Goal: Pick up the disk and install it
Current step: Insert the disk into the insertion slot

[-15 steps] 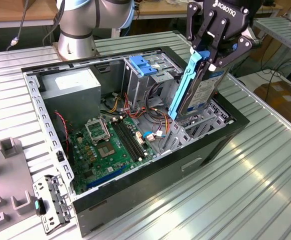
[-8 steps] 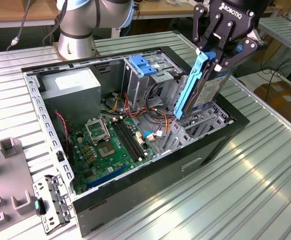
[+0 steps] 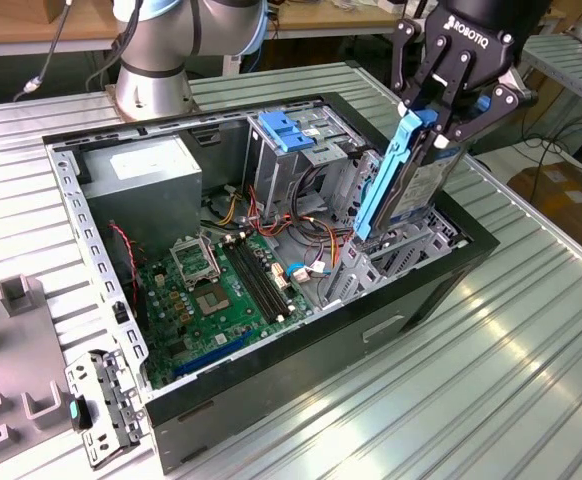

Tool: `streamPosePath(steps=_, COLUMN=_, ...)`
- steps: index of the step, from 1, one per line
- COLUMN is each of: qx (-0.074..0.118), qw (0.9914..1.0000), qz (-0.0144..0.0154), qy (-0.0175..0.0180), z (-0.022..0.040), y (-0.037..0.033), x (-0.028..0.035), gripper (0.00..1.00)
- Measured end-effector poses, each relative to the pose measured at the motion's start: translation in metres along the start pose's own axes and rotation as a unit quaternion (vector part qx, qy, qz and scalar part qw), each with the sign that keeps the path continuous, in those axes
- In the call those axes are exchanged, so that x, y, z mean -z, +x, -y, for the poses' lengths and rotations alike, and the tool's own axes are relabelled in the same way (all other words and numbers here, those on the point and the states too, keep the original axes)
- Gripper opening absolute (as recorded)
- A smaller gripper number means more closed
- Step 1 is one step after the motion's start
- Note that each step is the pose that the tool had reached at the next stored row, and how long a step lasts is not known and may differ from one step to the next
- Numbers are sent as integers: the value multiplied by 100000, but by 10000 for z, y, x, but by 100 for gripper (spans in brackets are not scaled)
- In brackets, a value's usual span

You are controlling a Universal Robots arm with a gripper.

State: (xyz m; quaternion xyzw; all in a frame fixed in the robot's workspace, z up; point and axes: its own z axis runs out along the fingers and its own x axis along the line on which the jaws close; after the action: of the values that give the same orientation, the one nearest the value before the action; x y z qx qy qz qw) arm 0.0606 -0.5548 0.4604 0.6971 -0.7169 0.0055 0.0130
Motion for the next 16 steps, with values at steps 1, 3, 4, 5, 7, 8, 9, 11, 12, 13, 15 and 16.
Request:
streamPosePath(steps=1, qx=0, qw=100000, qz=-3, qy=2, z=4, y=5, x=-15, gripper=37)
streamPosePath(steps=3, qx=1, qw=100000, qz=-14, qy=3, z=13, y=15, x=-44, gripper=37)
streamPosePath(steps=4, qx=-4, qw=100000, qz=-33, qy=1, z=19, y=23, x=-61, gripper=37)
streamPosePath(steps=5, qx=-5, qw=100000, qz=-34, qy=0, z=21, y=30, x=-66, gripper=37)
streamPosePath(steps=7, qx=-3, qw=100000, qz=-33, qy=-2, z=22, y=31, x=-72, gripper=37)
streamPosePath(steps=8, qx=16, qw=100000, qz=-44, qy=1, z=22, y=30, x=-74, gripper=37)
streamPosePath(steps=9, qx=167, qw=100000, qz=-34, qy=4, z=22, y=31, x=-80, gripper=37)
streamPosePath(steps=11, qx=282, qw=100000, qz=-33, qy=7, z=22, y=30, x=-85, gripper=37)
streamPosePath(steps=12, qx=293, qw=100000, qz=-32, qy=9, z=23, y=30, x=-91, gripper=37)
streamPosePath(steps=13, qx=295, qw=100000, qz=-36, qy=8, z=22, y=30, x=-96, gripper=37)
streamPosePath(steps=15, qx=294, qw=100000, qz=-34, qy=9, z=23, y=30, x=-109, gripper=37)
streamPosePath(steps=16, qx=295, qw=100000, qz=-36, qy=9, z=23, y=30, x=-115, gripper=37)
